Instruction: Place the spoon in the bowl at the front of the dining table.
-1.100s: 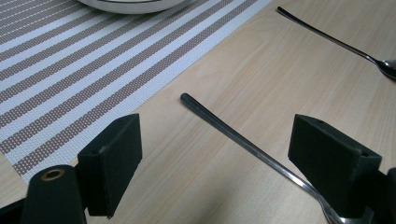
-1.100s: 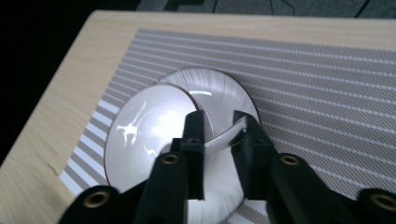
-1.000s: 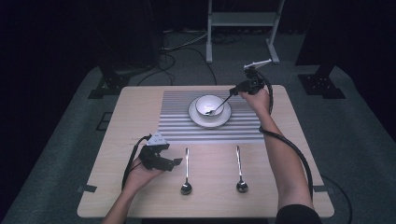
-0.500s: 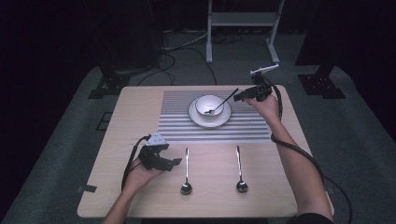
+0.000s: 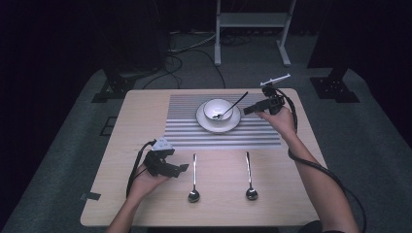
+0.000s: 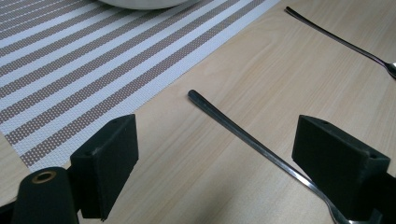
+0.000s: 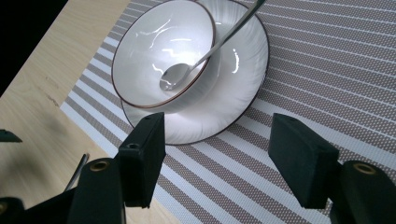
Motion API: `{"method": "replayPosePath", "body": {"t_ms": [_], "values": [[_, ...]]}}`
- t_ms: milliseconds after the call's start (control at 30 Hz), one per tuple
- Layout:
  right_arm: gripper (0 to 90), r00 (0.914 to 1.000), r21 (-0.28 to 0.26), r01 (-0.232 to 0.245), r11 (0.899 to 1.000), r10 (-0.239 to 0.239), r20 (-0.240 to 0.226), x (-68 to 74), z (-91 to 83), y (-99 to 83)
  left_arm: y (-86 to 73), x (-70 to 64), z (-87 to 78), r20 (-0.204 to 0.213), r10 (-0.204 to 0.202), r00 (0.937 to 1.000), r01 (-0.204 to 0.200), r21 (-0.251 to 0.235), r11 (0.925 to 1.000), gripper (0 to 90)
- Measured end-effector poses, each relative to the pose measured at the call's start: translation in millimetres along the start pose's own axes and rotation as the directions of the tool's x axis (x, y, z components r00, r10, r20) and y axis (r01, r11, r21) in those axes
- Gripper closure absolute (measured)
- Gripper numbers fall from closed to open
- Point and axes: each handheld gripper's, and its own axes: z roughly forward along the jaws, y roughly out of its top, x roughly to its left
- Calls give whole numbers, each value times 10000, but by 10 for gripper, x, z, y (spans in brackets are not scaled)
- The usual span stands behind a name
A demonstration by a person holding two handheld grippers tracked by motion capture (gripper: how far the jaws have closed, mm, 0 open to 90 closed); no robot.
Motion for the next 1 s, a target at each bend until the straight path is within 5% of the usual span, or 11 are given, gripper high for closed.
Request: {"method": "replayPosePath", "body": {"t_ms": [1000], "values": [[285,9987,-208,89,9997,-99,-508,-61,-153,-577,1,34,-13,-81,-95,9999,95,-3,10000,134]]}}
